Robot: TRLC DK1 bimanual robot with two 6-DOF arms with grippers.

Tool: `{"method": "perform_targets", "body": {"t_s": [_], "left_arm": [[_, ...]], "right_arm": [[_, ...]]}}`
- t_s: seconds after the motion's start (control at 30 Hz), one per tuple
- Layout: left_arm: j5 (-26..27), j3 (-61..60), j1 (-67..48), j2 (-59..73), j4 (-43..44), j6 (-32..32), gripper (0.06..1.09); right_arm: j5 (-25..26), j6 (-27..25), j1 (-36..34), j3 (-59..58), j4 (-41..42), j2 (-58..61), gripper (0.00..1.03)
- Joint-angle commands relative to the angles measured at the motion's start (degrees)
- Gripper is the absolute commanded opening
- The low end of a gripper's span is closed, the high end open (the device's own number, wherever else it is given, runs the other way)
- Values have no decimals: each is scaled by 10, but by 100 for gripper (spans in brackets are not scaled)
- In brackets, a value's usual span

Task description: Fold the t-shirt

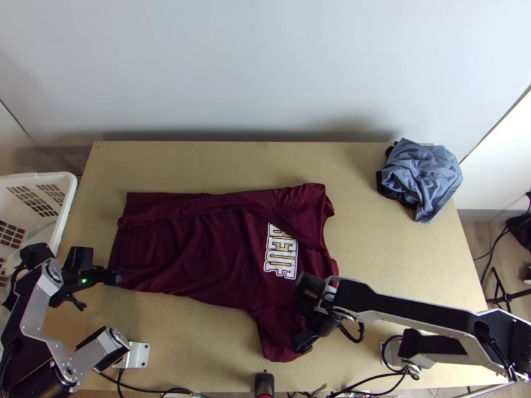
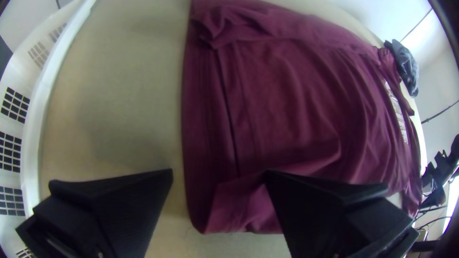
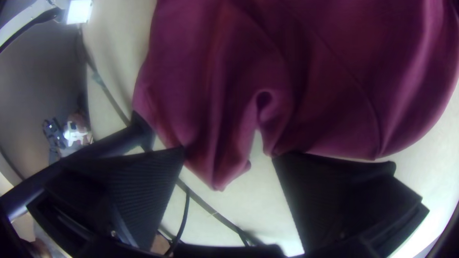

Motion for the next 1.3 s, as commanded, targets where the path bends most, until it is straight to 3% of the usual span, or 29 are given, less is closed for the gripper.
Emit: {"method": "perform_targets", "body": {"t_s": [0.0, 0.43, 0.7, 0.97, 1.13, 1.23, 1.27], "left_arm": [[3, -4, -15, -6, -4, -5, 11], [40, 25, -7, -10, -80, -7, 10], [43, 42, -6, -4, -95, -19, 10], [46, 116, -4, 75, -45, -144, 10], [61, 140, -4, 85, -37, -187, 10], [62, 136, -7, 78, -37, -181, 10], [62, 133, -7, 74, -37, -176, 10]], "right_arm": [[13, -24, 3, 22, 14, -1, 29], [25, -60, -23, -19, 74, -49, 21], [-2, -59, -96, -13, 90, -66, 20], [-2, -58, -267, 27, 131, -56, 20], [-5, -57, -308, 45, 134, -46, 20], [-83, -68, -299, 38, 90, -54, 21], [-87, -69, -280, 29, 77, -67, 22]]}}
